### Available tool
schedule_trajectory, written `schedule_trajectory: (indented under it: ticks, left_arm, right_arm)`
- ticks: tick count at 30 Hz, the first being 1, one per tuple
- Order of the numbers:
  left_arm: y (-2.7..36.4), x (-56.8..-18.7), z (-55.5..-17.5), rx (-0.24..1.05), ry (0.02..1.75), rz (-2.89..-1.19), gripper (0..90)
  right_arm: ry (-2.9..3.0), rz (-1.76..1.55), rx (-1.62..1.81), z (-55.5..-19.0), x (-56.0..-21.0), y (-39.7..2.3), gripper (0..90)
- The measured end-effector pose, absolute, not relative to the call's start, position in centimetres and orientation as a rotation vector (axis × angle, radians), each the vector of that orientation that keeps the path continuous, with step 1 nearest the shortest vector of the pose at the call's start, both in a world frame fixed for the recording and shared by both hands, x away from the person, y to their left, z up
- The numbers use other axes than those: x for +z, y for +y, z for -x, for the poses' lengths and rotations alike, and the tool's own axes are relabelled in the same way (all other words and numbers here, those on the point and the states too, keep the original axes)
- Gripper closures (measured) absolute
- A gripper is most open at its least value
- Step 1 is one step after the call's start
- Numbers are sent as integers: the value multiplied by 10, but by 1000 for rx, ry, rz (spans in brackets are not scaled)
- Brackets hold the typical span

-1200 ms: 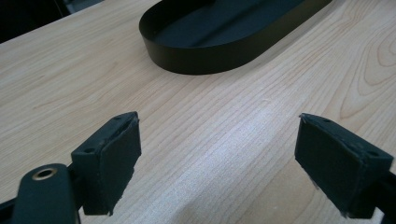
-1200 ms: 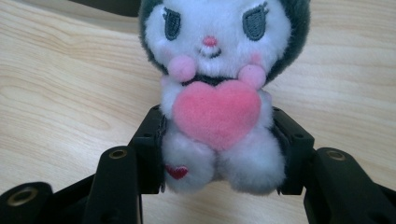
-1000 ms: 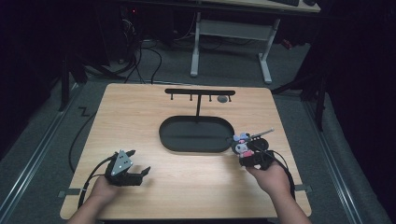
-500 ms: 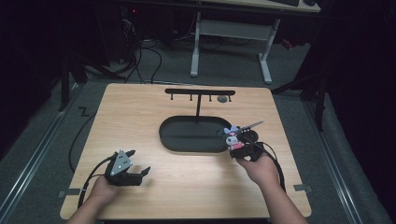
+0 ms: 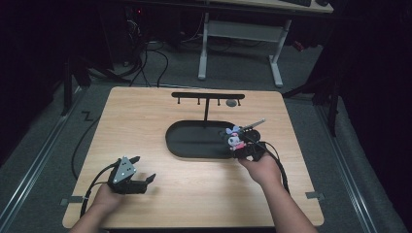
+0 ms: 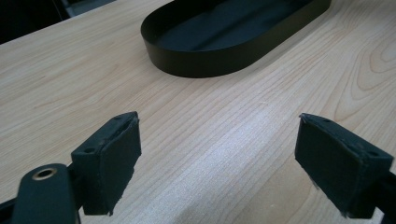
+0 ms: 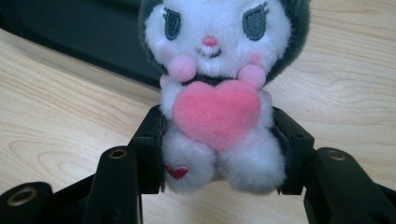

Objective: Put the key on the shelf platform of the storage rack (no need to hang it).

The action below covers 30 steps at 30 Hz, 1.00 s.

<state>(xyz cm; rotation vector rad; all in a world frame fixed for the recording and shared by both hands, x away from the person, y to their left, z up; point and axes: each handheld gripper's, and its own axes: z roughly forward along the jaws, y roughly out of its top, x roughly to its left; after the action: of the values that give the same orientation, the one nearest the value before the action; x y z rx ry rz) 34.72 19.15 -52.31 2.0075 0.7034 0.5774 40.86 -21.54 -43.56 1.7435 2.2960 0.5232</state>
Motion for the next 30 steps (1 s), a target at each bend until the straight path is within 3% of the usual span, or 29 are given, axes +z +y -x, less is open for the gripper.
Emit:
schedule_trajectory:
  ticks: [30]
  left_arm:
    - [189, -523, -348, 572, 693, -2025, 154]
  right_arm:
    - [2293, -1743, 544, -455, -454, -188, 480]
